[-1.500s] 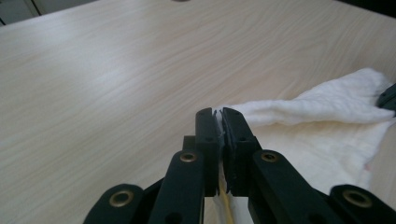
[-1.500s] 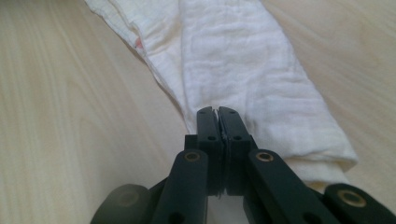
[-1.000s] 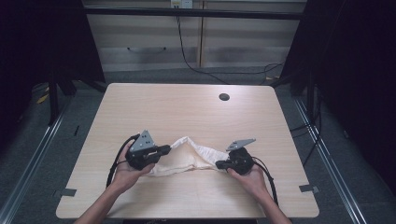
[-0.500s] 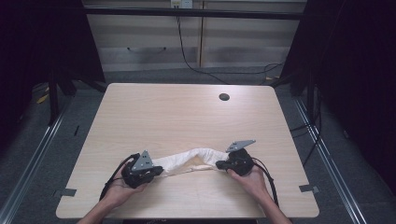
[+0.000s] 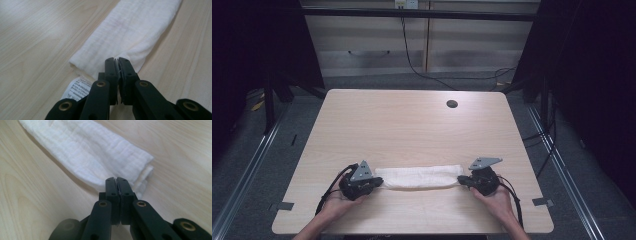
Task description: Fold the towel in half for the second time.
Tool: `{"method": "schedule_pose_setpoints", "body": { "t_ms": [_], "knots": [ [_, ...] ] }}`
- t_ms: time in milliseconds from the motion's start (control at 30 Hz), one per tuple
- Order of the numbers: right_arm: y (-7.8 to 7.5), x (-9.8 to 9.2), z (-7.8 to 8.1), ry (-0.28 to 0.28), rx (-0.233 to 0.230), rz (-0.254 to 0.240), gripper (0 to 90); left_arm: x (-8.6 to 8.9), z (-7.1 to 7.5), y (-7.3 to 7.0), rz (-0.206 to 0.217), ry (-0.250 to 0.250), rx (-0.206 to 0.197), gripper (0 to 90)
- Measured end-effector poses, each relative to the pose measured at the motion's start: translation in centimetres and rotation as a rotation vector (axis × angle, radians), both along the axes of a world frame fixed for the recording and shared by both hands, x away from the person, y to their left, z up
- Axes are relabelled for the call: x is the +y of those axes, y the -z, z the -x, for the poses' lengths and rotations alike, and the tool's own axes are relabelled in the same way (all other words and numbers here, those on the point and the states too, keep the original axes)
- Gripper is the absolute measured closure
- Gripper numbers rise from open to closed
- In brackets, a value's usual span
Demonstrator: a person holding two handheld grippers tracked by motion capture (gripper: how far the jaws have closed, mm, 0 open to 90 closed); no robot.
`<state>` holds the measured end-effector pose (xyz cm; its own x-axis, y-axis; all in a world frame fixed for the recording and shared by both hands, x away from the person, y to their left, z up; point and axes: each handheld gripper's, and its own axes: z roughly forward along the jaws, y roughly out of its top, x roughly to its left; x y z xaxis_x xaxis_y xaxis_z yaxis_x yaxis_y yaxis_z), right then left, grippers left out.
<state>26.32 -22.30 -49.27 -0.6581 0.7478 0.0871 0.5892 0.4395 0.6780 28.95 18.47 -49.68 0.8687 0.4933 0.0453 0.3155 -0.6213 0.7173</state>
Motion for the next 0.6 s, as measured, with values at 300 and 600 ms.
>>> {"method": "schedule_pose_setpoints", "body": {
  "t_ms": [300, 600],
  "knots": [
    [0.4, -0.4, -0.4, 0.012, -0.001, -0.033, 89.0, 0.1, -1.4, 0.4, 0.038, -0.03, 0.004, 86.2],
    [0.6, -0.6, -1.6, 0.058, 0.017, -0.069, 89.0, 0.1, -2.2, 0.6, 0.043, -0.055, -0.023, 86.2]
  ]
}}
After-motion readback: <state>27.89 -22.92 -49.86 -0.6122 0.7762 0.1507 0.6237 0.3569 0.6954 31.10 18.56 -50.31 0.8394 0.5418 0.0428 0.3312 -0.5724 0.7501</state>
